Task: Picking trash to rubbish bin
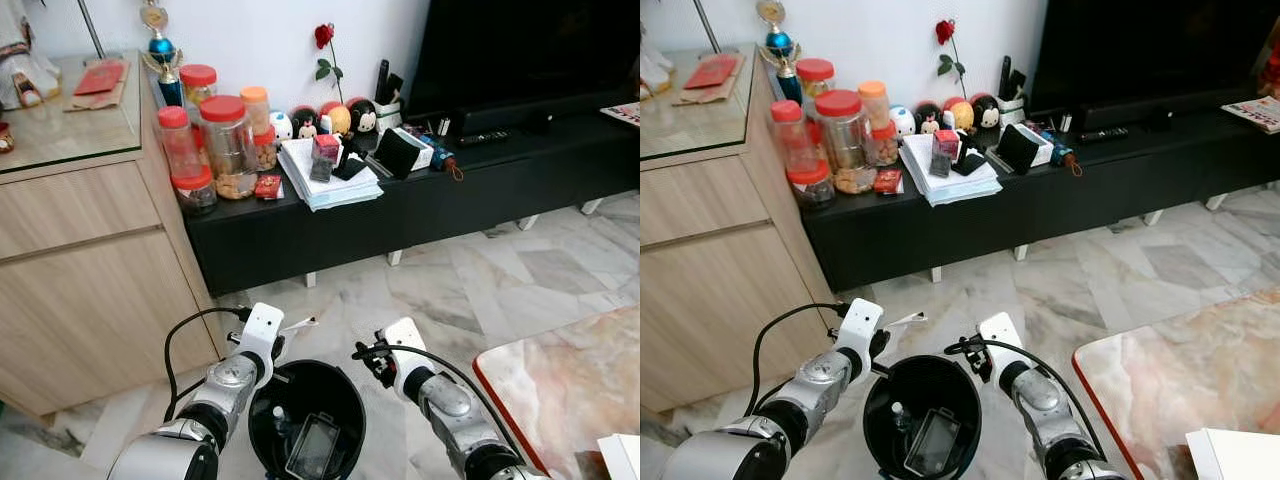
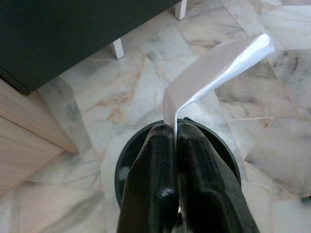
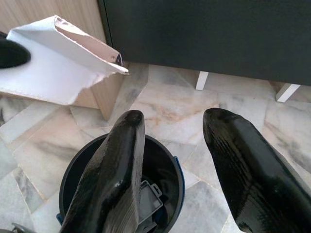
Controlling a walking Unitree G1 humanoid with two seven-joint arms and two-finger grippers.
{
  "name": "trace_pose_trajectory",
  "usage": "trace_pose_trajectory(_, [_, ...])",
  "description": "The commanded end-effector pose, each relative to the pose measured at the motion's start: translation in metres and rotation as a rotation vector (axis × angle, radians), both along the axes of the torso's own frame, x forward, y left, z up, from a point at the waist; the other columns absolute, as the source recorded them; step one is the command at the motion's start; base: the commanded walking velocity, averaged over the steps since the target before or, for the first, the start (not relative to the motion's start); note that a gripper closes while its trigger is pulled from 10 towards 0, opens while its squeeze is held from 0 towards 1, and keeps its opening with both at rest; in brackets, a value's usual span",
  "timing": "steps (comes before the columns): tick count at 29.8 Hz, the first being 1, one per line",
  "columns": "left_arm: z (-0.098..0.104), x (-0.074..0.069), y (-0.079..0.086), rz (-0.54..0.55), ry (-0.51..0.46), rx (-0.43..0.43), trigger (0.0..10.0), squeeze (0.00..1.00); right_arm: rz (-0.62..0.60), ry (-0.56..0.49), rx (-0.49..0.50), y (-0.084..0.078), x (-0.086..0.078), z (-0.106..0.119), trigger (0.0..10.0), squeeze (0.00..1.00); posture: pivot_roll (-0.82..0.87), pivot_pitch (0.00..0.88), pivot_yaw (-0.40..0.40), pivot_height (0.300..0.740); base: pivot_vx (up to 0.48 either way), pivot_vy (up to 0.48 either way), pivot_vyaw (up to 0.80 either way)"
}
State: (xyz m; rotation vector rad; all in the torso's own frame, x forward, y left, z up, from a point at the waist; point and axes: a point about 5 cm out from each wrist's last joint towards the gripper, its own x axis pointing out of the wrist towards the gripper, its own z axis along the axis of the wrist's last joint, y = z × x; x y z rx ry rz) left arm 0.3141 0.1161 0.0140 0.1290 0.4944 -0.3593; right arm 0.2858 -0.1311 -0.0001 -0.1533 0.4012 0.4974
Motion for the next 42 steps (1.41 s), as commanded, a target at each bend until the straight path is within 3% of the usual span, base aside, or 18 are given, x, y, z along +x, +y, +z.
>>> trace_pose_trajectory(1, [0.001, 0.001, -0.003, -0.007, 0.002, -0.015, 10.0, 1.00, 0.000, -0.018, 0.008, 0.000, 0.000, 0.002, 10.0, 0.00, 0.11, 0.072, -0.026, 0.740, 0.000, 0.000, 0.00])
trace_pose_trajectory(16, [-0.001, -0.001, -0.001, -0.010, 0.018, -0.028, 10.0, 1.00, 0.001, -0.014, 0.023, 0.006, -0.002, 0.001, 10.0, 0.00, 0.13, 0.086, -0.022, 0.740, 0.000, 0.000, 0.00])
trace_pose_trajectory(39, [0.000, 0.000, 0.001, -0.014, 0.012, -0.013, 10.0, 1.00, 0.009, -0.008, 0.022, 0.011, -0.004, -0.001, 10.0, 0.00, 0.13, 0.029, -0.010, 0.740, 0.000, 0.000, 0.00])
trace_pose_trajectory(40, [0.000, 0.000, 0.002, -0.010, 0.012, -0.008, 10.0, 0.00, 0.010, -0.009, 0.023, 0.012, -0.003, -0.001, 10.0, 0.00, 0.13, 0.032, -0.011, 0.740, 0.000, 0.000, 0.00])
trace_pose_trajectory(42, [0.000, 0.000, 0.001, -0.005, 0.016, -0.017, 10.0, 0.00, 0.036, -0.011, 0.032, 0.014, -0.003, 0.000, 10.0, 0.00, 0.13, 0.041, -0.015, 0.740, 0.000, 0.000, 0.00])
